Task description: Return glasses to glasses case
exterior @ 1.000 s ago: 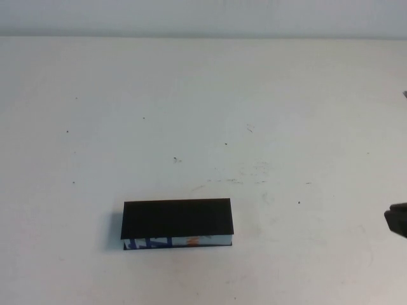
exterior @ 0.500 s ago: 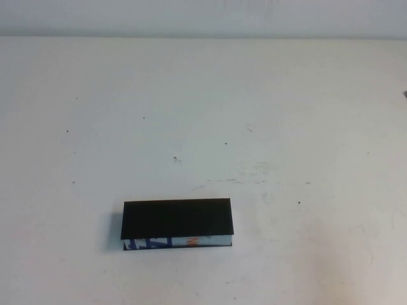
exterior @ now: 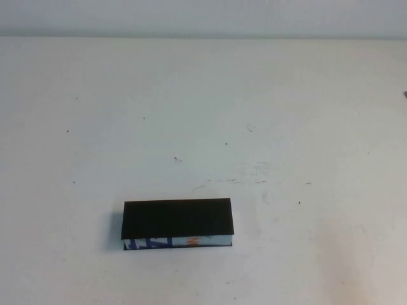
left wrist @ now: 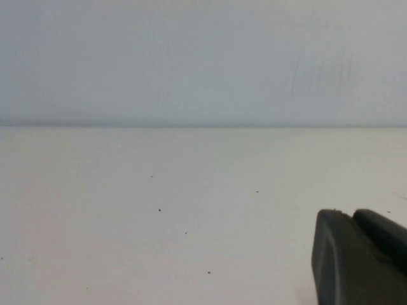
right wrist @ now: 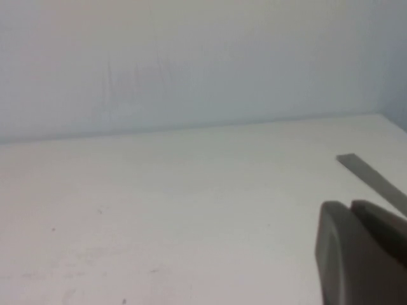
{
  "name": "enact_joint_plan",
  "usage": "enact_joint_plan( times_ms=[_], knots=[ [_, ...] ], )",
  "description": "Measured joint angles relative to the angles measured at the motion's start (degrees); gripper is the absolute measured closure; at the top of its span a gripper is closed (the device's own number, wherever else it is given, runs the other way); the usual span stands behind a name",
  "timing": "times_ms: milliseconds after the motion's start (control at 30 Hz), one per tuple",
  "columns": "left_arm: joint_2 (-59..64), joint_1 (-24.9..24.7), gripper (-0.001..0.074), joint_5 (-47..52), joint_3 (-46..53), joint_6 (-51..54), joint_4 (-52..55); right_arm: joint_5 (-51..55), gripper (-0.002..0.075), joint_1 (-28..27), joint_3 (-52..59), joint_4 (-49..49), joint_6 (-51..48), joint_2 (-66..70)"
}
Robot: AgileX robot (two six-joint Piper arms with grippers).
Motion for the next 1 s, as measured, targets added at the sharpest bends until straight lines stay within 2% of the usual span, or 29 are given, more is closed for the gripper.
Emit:
enact_joint_plan(
  times_ms=[300, 1000],
  knots=[
    [0.0, 0.0, 0.0736, 0.0, 0.0, 0.0, 0.0, 18.0, 0.0737, 0.0, 0.1, 0.0, 0.0, 0.0],
    [0.0, 0.0, 0.0736, 0.0, 0.0, 0.0, 0.0, 18.3, 0.0738, 0.0, 0.1, -0.1, 0.0, 0.0]
  ],
)
